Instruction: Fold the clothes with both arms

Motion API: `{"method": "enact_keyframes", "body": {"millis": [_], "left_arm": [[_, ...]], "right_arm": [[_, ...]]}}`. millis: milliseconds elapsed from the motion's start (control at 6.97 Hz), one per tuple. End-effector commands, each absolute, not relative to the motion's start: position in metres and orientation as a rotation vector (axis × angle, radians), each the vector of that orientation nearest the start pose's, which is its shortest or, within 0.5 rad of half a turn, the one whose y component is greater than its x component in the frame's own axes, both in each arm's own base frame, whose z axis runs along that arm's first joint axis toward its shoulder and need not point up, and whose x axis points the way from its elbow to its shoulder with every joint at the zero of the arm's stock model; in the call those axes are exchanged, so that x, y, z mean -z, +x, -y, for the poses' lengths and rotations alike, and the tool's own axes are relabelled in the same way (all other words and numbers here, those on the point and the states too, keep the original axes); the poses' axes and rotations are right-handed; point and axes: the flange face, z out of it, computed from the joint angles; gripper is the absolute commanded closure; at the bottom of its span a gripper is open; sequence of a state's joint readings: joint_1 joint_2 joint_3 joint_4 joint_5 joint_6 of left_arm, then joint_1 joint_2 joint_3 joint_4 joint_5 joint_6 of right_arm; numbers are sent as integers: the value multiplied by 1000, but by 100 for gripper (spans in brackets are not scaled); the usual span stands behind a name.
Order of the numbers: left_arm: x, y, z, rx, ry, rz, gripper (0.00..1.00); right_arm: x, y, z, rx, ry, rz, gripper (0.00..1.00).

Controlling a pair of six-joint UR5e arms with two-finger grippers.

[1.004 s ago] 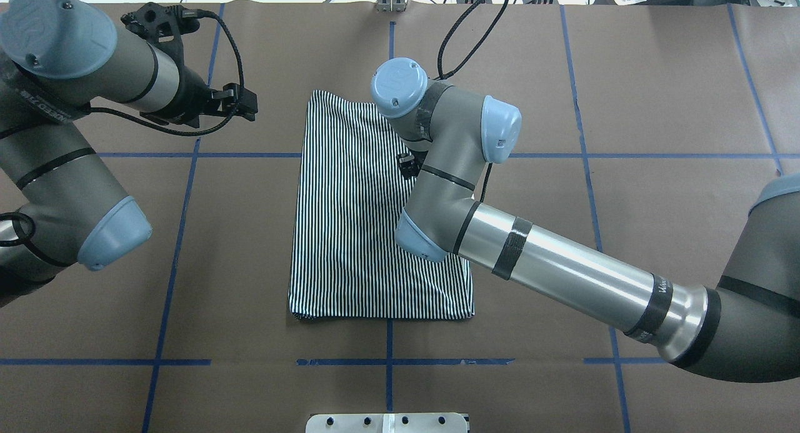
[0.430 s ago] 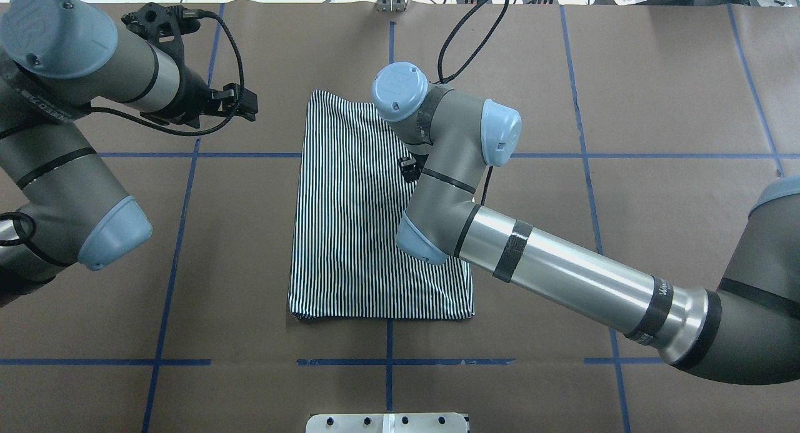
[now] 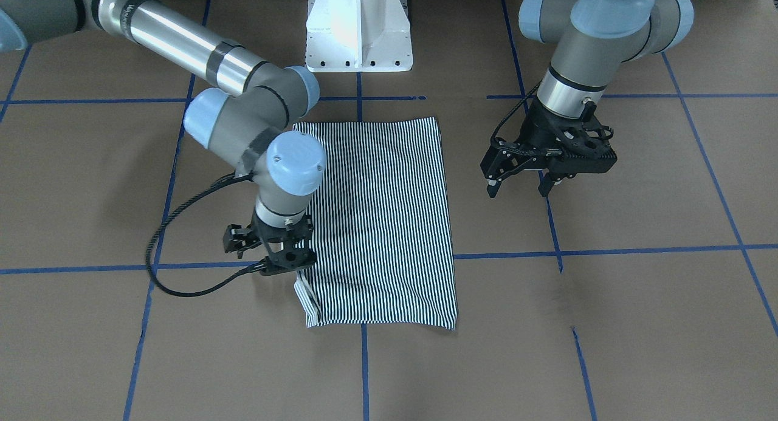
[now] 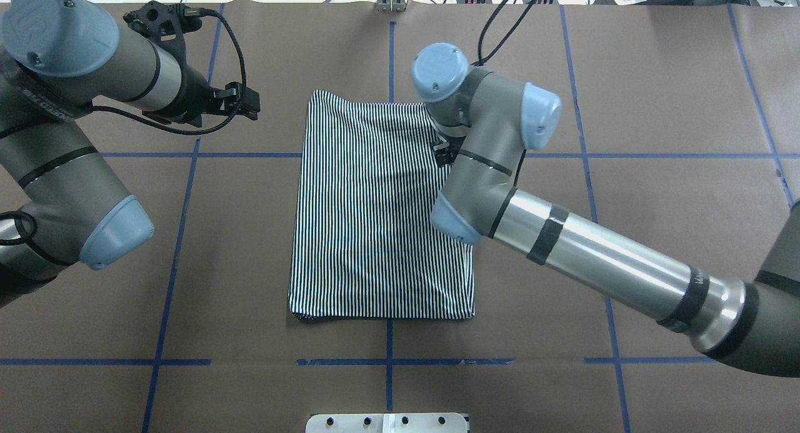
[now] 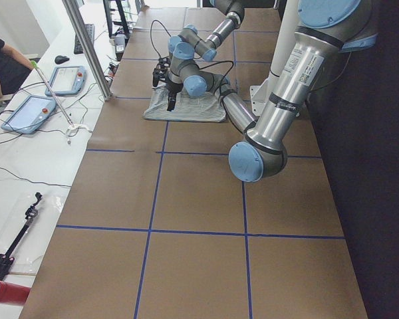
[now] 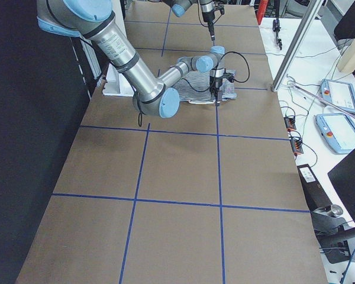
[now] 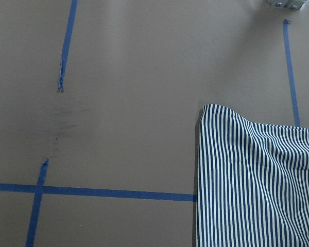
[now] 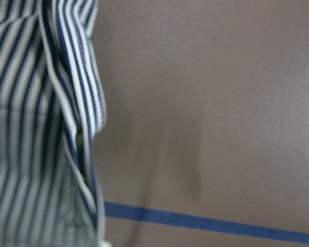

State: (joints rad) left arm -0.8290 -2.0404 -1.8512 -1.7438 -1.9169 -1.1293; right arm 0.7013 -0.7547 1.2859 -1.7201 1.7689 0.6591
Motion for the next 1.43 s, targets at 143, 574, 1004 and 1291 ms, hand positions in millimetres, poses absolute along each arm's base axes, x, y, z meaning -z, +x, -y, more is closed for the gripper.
{"method": "enact_keyframes", "body": {"millis": [143, 574, 1004, 1291], "left_arm": [[-251, 341, 520, 198, 283, -926, 0], [-251, 340, 519, 208, 280, -928, 0], [-250, 337, 519, 207, 294, -926, 0], [-242, 330, 521, 212, 310, -937, 0]], "right_arm": [[-300, -439, 622, 261, 176, 472, 0], [-238, -454, 617, 218, 186, 583, 0], [-212, -515, 644, 203, 198, 612, 0], [-250, -540, 647, 204, 184, 589, 0]]}}
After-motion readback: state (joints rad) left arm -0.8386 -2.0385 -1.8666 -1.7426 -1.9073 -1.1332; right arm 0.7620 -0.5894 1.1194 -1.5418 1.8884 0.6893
